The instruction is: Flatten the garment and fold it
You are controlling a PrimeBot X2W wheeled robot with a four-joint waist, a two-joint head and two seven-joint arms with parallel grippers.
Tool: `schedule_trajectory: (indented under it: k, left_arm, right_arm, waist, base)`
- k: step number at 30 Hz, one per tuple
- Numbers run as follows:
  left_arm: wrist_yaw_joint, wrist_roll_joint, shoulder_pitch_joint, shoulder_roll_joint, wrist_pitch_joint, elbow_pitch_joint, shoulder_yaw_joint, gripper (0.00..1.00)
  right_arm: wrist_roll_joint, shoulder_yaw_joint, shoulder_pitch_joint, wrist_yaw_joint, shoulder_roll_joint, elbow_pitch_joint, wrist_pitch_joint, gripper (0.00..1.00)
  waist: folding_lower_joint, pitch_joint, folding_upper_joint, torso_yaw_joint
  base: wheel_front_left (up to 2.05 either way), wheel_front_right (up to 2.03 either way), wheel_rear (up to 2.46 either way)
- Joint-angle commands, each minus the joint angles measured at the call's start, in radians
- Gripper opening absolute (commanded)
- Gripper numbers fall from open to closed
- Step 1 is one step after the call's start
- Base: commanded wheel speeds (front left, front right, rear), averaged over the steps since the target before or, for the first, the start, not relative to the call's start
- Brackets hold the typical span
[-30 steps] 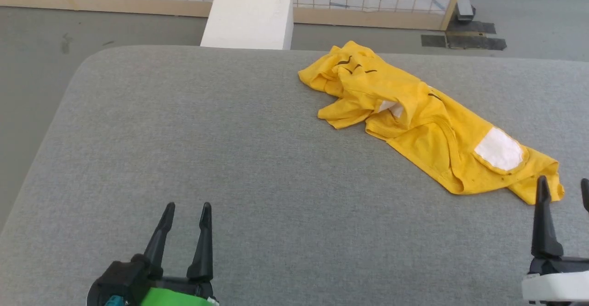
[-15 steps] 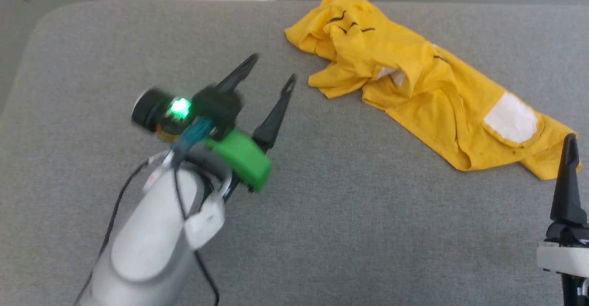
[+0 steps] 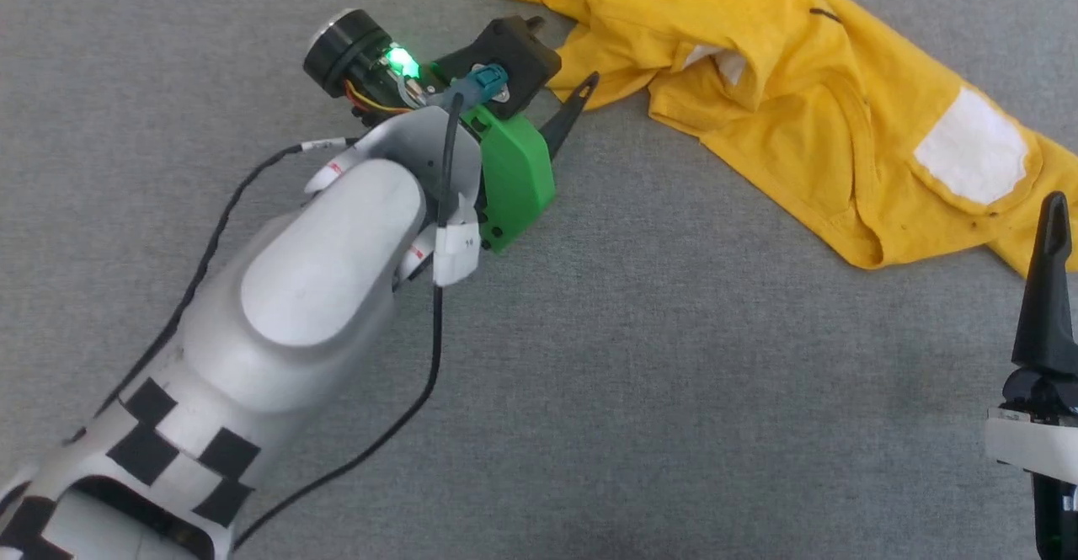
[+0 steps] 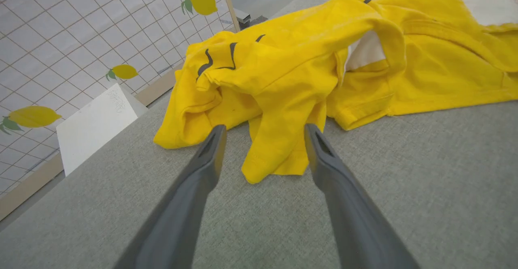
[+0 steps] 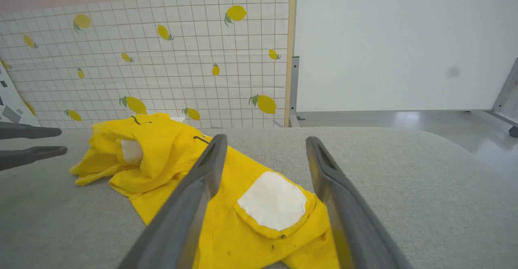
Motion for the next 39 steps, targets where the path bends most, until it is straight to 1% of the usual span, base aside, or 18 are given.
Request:
schedule_trajectory:
  k: [1, 8, 9, 10, 14, 18, 21, 24, 27, 29, 32, 33, 34, 36, 38, 39]
  left_arm:
    - [-0.002, -0.017, -0.029, 0.015, -0.001, 0.024, -0.018, 1.0]
    - [-0.002, -0.051, -0.066, 0.037, -0.025, 0.134, -0.078, 1.0]
    - [-0.002, -0.058, -0.068, 0.036, -0.033, 0.15, -0.085, 0.78]
    - [-0.002, -0.062, -0.07, 0.035, -0.044, 0.161, -0.09, 0.0]
    - [-0.002, -0.094, -0.069, 0.023, -0.101, 0.188, -0.099, 0.0]
    - [-0.002, -0.142, -0.046, 0.014, -0.164, 0.176, -0.07, 0.0]
    - [0.0, -0.188, 0.008, 0.024, -0.198, 0.119, -0.045, 0.0]
    - [0.02, -0.239, 0.099, 0.056, -0.217, 0.018, -0.016, 0.0]
    - [0.064, -0.306, 0.252, 0.123, -0.213, -0.147, 0.015, 0.0]
    - [0.109, -0.353, 0.373, 0.181, -0.198, -0.275, 0.035, 0.0]
    - [0.205, -0.421, 0.566, 0.275, -0.176, -0.466, 0.07, 0.0]
    - [0.234, -0.438, 0.62, 0.299, -0.172, -0.513, 0.079, 0.0]
    - [0.272, -0.456, 0.69, 0.33, -0.166, -0.565, 0.087, 0.0]
    - [0.334, -0.501, 0.816, 0.371, -0.161, -0.638, 0.099, 0.0]
    - [0.372, -0.566, 0.938, 0.395, -0.154, -0.686, 0.102, 0.0]
    - [0.379, -0.588, 0.984, 0.411, -0.142, -0.698, 0.092, 0.0]
  right_arm:
    - [0.005, 0.002, -0.021, -0.001, 0.001, -0.008, -0.001, 1.0]
    - [0.012, 0.002, -0.029, -0.001, 0.001, -0.002, -0.007, 1.0]
    - [0.012, 0.001, -0.029, -0.001, 0.001, -0.002, -0.008, 1.0]
    - [0.013, -0.001, -0.03, -0.001, 0.001, -0.001, -0.009, 1.0]
    - [0.011, -0.015, -0.03, -0.001, 0.001, 0.004, -0.009, 1.0]
    - [0.008, -0.014, -0.029, -0.001, 0.001, 0.014, -0.007, 1.0]
    - [0.005, -0.013, -0.021, -0.001, 0.001, 0.026, -0.001, 1.0]
    - [0.003, -0.011, -0.009, -0.001, 0.001, 0.039, 0.006, 1.0]
    - [0.004, -0.012, 0.01, -0.001, 0.001, 0.052, 0.015, 1.0]
    - [0.005, -0.012, 0.025, -0.001, 0.001, 0.061, 0.021, 1.0]
    - [0.009, -0.012, 0.046, -0.001, 0.001, 0.07, 0.03, 1.0]
    - [0.01, -0.013, 0.052, -0.001, 0.001, 0.073, 0.031, 1.0]
    - [0.013, -0.012, 0.059, -0.001, 0.001, 0.075, 0.033, 1.0]
    - [0.019, -0.01, 0.07, -0.001, 0.001, 0.08, 0.034, 1.0]
    - [0.023, -0.011, 0.079, -0.001, 0.001, 0.087, 0.033, 1.0]
    - [0.024, -0.013, 0.083, -0.001, 0.001, 0.09, 0.032, 1.0]
  waist:
    - [0.0, 0.048, -0.0001, -0.036]
    - [0.0, 0.075, -0.0001, -0.07]
    - [0.0, 0.076, -0.0001, -0.072]
    - [0.0, 0.076, -0.0001, -0.073]
    - [0.0, 0.062, -0.0001, -0.059]
    - [0.0, 0.02, -0.0001, -0.033]
    - [0.0, -0.03, -0.0001, -0.005]
    - [0.0, -0.085, -0.0001, 0.018]
    - [0.0, -0.142, -0.0001, 0.039]
    - [0.0, -0.178, -0.0001, 0.051]
    - [0.0, -0.217, -0.0001, 0.068]
    - [0.0, -0.229, -0.0001, 0.074]
    - [0.0, -0.239, -0.0001, 0.078]
    - [0.0, -0.255, -0.0001, 0.085]
    - [0.0, -0.269, -0.0001, 0.093]
    - [0.0, -0.275, -0.0001, 0.097]
  base:
    - [0.0, 0.0, 0.0]
    - [0.0, 0.0, 0.0]
    - [0.0, 0.0, 0.0]
    - [0.0, 0.0, 0.0]
    - [0.0, 0.0, 0.0]
    - [0.0, 0.0, 0.0]
    - [0.0, 0.0, 0.0]
    - [0.0, 0.0, 0.0]
    - [0.0, 0.0, 0.0]
    - [0.0, 0.0, 0.0]
    - [0.0, 0.0, 0.0]
    - [0.0, 0.0, 0.0]
    - [0.0, 0.0, 0.0]
    - [0.0, 0.0, 0.0]
    - [0.0, 0.0, 0.0]
    - [0.0, 0.0, 0.0]
